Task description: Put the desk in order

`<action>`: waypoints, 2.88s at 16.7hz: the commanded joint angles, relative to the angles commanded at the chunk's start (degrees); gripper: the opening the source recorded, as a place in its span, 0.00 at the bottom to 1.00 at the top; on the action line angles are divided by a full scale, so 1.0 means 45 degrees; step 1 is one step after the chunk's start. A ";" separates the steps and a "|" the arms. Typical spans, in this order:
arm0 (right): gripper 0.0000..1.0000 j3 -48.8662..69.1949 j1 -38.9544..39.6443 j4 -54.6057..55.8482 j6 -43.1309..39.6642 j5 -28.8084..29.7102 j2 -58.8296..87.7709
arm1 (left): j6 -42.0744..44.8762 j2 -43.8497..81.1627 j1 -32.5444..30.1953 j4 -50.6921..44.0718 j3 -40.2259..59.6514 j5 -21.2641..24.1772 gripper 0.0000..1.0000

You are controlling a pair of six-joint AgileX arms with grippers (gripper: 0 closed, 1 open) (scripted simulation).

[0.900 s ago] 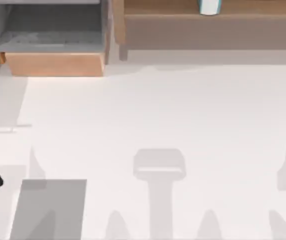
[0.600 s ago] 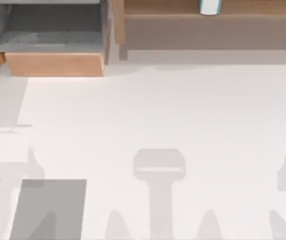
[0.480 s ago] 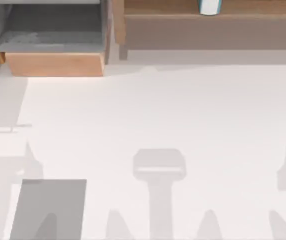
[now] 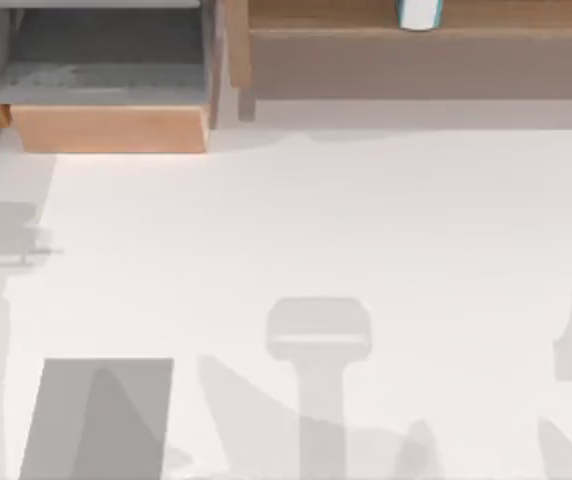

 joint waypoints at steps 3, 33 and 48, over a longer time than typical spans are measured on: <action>1.00 0.0000 0.0000 0.0000 0.0000 0.0000 0.0000 | 0.1312 0.4796 0.0803 -0.2332 0.4671 0.0134 1.00; 1.00 0.0000 0.0000 0.0000 0.0000 0.0000 0.0000 | 0.4956 2.2326 0.1093 -1.1071 2.0816 0.0406 1.00; 1.00 0.0000 0.0000 0.0000 0.0000 0.0000 0.0000 | 0.4771 2.2459 0.0933 -1.0179 2.0125 0.0386 0.55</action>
